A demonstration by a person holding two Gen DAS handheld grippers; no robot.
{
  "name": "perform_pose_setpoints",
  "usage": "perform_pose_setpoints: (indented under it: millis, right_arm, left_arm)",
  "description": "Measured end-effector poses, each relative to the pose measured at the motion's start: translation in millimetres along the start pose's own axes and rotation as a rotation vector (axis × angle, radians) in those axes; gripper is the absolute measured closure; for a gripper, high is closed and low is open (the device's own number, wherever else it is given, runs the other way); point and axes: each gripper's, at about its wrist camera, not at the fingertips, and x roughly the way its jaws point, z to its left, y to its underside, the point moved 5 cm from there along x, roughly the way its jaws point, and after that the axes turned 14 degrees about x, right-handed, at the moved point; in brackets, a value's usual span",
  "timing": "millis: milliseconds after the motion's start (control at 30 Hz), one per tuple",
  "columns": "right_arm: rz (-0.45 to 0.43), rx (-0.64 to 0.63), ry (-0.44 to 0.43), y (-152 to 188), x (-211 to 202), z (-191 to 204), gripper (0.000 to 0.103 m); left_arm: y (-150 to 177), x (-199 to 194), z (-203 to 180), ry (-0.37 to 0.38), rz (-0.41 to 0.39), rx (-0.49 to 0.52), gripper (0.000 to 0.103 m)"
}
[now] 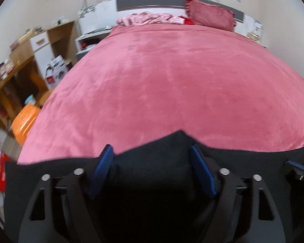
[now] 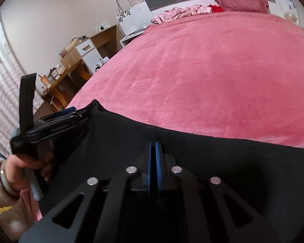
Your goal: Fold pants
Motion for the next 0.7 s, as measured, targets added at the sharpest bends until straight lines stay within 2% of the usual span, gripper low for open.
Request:
perform_pose_setpoints:
  millis: [33,100,200,300,467,567,700]
  right_arm:
    - [-0.002,-0.011,0.004,1.2,-1.2,2.6,0.086]
    - [-0.012,-0.041,0.021,5.1,-2.7,9.2,0.067]
    - [-0.049,-0.114,0.082,13.6,-6.2,20.7,0.049]
    - [-0.086,-0.112,0.139,17.7,-11.2,21.8,0.047]
    - [-0.132,0.020,0.209,13.5,-27.1,-1.7,0.048]
    - [-0.159,0.038,0.302,10.2,-37.6,-13.9,0.049]
    - [-0.154,0.083,0.426,7.8,-43.5,-33.7,0.049]
  left_arm:
    - [2.7,-3.0,0.6,0.002,0.009,-0.012,0.023]
    - [9.1,-9.9,0.1,0.006,0.032,-0.038,0.021]
    - [15.2,-24.0,-1.1,0.003,0.026,-0.052,0.021]
    - [21.7,-32.9,-7.1,0.003,0.027,-0.046,0.021]
    - [35.6,-40.4,-13.1,0.020,0.051,-0.060,0.021]
    - [43.2,-41.1,-14.2,0.010,0.064,-0.056,0.021]
    - [49.8,-37.3,-13.6,-0.005,0.080,-0.058,0.012]
